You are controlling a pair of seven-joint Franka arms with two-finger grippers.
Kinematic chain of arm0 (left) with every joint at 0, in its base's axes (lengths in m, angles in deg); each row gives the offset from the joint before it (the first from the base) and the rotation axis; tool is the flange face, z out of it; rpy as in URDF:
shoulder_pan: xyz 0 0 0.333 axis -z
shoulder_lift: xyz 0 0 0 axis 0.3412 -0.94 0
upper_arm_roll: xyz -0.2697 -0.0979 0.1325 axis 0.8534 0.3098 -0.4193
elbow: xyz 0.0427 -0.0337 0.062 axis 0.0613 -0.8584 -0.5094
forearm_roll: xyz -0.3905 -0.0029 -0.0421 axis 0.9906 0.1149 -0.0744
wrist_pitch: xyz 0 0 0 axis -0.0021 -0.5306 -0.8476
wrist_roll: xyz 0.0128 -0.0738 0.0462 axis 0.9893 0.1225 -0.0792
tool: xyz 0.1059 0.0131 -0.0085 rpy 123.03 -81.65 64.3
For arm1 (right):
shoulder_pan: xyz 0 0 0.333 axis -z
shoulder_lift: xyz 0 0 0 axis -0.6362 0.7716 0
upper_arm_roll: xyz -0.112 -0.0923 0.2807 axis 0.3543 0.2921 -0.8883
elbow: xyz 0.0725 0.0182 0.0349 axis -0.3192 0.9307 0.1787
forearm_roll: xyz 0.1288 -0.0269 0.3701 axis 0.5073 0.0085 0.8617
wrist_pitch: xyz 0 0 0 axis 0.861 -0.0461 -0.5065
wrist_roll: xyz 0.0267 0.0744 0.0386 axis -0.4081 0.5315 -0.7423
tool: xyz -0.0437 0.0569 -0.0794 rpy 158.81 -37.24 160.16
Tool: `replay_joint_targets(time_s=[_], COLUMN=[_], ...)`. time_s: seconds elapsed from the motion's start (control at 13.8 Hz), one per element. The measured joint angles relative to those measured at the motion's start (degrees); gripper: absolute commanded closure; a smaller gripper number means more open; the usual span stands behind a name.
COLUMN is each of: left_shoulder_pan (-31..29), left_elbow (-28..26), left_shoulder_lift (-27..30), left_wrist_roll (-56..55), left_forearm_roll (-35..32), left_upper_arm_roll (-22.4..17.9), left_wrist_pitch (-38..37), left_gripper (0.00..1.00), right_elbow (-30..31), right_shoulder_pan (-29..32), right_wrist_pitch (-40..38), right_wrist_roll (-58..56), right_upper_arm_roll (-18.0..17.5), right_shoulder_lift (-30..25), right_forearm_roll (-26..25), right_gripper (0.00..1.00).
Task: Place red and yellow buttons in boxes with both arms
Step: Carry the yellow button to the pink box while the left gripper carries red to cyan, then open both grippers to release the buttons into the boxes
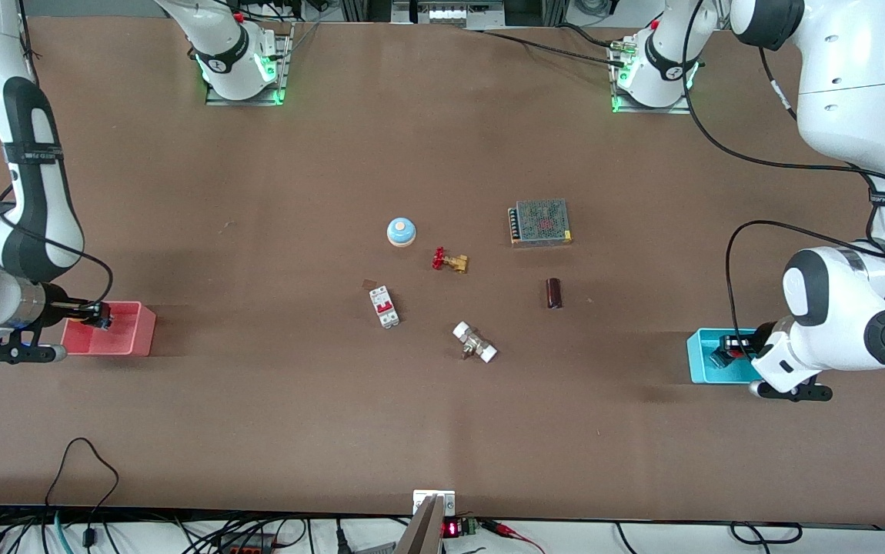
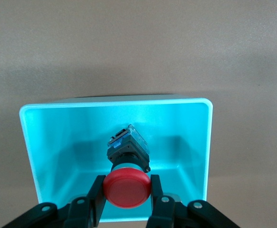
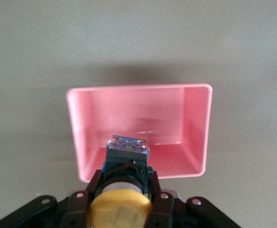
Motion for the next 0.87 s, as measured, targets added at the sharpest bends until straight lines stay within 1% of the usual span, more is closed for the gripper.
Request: replay_joint_targets(time_s=[0.07, 0.43, 0.58, 0.65, 0.72, 0.8, 0.87], left_shoulder_pan=[0.0, 0.0, 0.04, 0.09, 0.17, 0.26, 0.37], left_elbow=[0.03, 0.44, 1.2, 1.68, 2.01, 2.31, 2.79], left_shoulder_lift=[0.0, -0.01, 0.0, 0.0, 0.01, 0.03, 0.09], left_wrist_roll=[0.06, 0.29, 0.29, 0.29, 0.27, 0.27, 0.27], left_forearm_roll=[0.0, 0.0, 0.0, 0.0, 0.0, 0.0, 0.0], left_upper_arm_roll=[0.0, -0.01, -0.01, -0.01, -0.01, -0.01, 0.0], left_wrist_pitch=[0.03, 0.37, 0.59, 0.59, 0.59, 0.59, 0.64], left_gripper=[0.34, 0.31, 0.25, 0.23, 0.16, 0.07, 0.01], right_elbow=[-0.14, -0.31, -0.35, -0.36, -0.36, -0.39, -0.39], right_shoulder_pan=[0.69, 1.47, 1.47, 1.47, 1.47, 1.48, 1.51], right_wrist_pitch=[0.01, 0.94, 3.16, 3.88, 4.45, 4.86, 5.12], right_wrist_roll=[-0.83, -1.72, -1.73, -1.83, -2.17, -2.84, -3.32], right_upper_arm_roll=[-0.08, -0.51, -0.66, -0.72, -0.76, -0.77, -0.77], right_shoulder_lift=[0.73, 3.17, 4.35, 4.85, 5.27, 5.64, 5.97], right_forearm_roll=[0.0, 0.05, 0.07, 0.07, 0.07, 0.07, 0.07], right_gripper=[0.91, 0.9, 0.9, 0.88, 0.87, 0.84, 0.5])
